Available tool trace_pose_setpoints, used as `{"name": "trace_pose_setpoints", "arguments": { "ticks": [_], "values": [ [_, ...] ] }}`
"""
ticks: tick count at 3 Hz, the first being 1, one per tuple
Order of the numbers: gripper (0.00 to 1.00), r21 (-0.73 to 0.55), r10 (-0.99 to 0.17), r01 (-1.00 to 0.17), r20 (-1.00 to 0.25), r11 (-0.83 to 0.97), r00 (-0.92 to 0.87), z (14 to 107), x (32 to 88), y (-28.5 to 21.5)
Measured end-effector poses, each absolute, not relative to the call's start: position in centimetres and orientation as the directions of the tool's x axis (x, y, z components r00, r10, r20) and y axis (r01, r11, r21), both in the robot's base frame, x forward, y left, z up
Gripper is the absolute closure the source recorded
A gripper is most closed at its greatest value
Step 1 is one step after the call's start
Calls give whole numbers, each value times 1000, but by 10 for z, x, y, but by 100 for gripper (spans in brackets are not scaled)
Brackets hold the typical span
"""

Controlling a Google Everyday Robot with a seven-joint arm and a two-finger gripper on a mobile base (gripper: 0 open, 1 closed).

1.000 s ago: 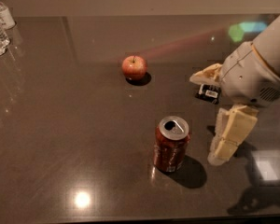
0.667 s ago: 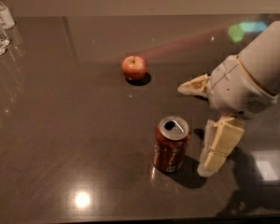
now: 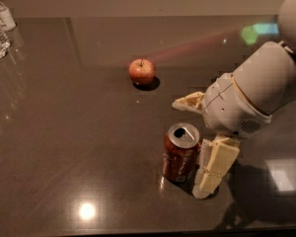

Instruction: Move coke can near apple

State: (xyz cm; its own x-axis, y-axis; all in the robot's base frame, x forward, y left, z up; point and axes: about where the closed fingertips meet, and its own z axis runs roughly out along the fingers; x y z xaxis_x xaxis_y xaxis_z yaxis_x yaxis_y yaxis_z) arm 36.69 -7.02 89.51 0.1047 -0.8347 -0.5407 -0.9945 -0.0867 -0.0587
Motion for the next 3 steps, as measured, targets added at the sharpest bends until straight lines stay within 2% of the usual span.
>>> {"name": "trace_pose_setpoints", "arguments": {
  "ticks": [1,3],
  "values": [
    [17,-61,-824,-994,-556,-93,111,894,366,-62],
    [64,-63,-817,-995,-568,-78,100,899,372,-61]
  ]
}}
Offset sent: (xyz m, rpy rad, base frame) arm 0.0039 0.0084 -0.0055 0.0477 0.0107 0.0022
